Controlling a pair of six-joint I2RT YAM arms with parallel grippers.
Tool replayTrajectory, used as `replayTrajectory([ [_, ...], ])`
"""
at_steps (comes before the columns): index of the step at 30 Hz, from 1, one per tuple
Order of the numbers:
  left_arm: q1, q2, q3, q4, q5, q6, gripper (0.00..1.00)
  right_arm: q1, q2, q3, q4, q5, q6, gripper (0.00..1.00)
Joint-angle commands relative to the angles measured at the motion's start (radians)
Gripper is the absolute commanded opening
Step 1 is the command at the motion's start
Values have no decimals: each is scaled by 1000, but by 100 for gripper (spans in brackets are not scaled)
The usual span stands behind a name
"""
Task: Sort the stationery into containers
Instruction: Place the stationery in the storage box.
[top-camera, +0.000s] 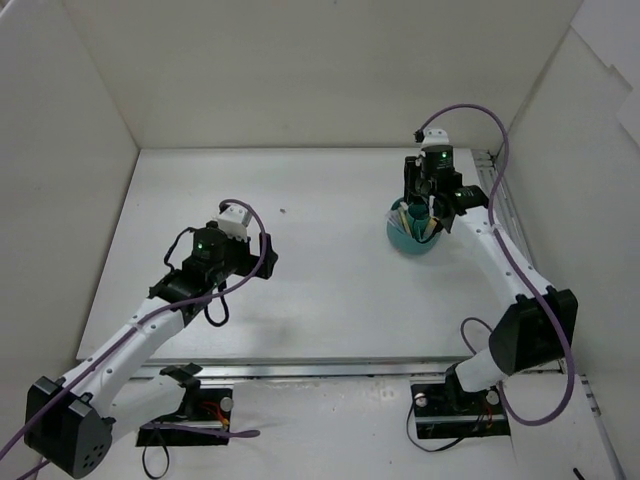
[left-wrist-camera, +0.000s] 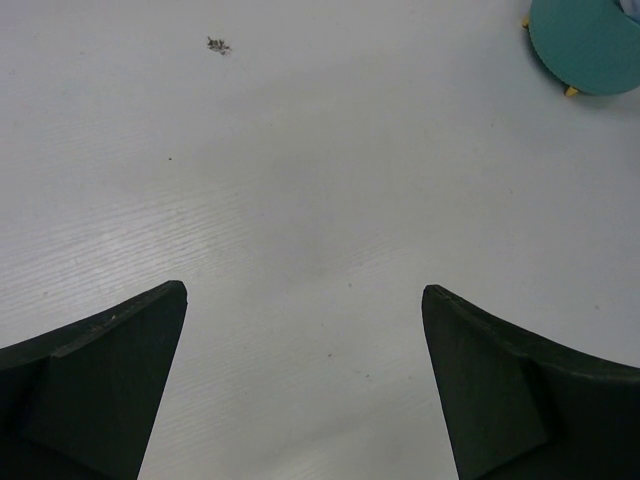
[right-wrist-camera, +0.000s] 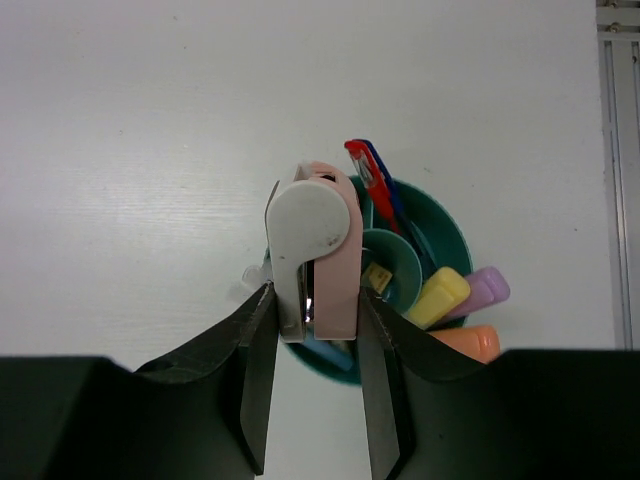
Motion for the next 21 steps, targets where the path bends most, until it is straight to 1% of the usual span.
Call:
replayTrajectory([
  [1, -4, -13, 75, 11, -46, 3, 100, -22, 92, 100, 44, -42, -59, 24],
  [3, -4, -1, 86, 8, -51, 3, 100, -33, 135, 143, 46, -67, -68, 24],
  [6, 5, 21, 101, -1, -55, -1, 100, -45, 240, 197, 44, -84, -71, 24],
  [12, 5, 51, 121, -32, -63, -13, 100, -80, 371, 292, 44, -82, -55, 24],
  [18, 14, 62, 126, -38, -69, -29, 100, -93, 431, 291, 46, -91, -42, 25],
  [21, 14, 70, 133, -53, -72, -32, 100, -94, 434, 283, 43, -102, -27, 25],
])
